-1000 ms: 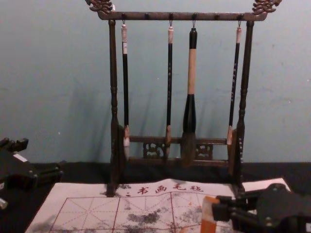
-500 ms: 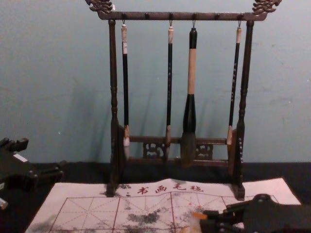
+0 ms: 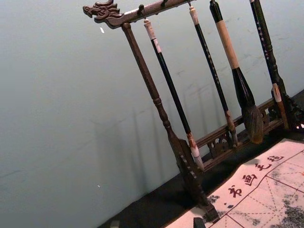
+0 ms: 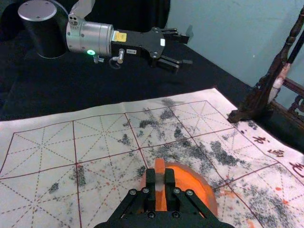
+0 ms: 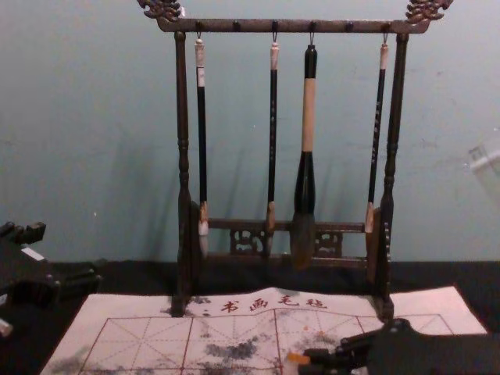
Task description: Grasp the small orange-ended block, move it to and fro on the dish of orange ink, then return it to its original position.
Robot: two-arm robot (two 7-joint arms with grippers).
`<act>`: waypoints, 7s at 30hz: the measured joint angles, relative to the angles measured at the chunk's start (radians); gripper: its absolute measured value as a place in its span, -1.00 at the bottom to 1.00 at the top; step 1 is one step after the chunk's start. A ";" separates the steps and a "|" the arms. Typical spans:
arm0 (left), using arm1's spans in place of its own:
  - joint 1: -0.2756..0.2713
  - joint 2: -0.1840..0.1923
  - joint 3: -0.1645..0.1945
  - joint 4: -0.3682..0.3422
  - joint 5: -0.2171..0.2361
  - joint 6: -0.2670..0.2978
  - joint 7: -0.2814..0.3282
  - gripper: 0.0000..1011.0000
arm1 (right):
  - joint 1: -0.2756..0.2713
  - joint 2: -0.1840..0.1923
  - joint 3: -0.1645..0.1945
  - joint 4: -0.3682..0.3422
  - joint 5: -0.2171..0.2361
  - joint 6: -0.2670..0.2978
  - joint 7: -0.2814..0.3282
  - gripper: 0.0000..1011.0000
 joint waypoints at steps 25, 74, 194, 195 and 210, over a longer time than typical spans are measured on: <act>0.000 0.000 0.000 0.000 0.000 0.000 0.000 0.98 | 0.077 -0.071 -0.040 0.094 -0.049 0.007 -0.024 -0.84; 0.000 0.000 0.000 0.000 0.000 0.000 0.000 0.98 | 0.003 0.032 -0.003 -0.024 0.004 0.053 0.001 -0.84; 0.000 0.000 0.000 0.000 0.000 0.000 0.000 0.98 | 0.059 0.011 -0.010 0.049 -0.011 0.061 -0.004 -0.84; 0.000 0.000 0.000 0.000 0.000 0.000 0.000 0.98 | 0.055 0.016 -0.009 0.041 -0.008 0.062 -0.003 -0.83; 0.000 0.000 0.000 0.000 0.000 0.000 0.000 0.98 | 0.034 0.047 -0.017 -0.017 0.001 0.068 0.007 -0.84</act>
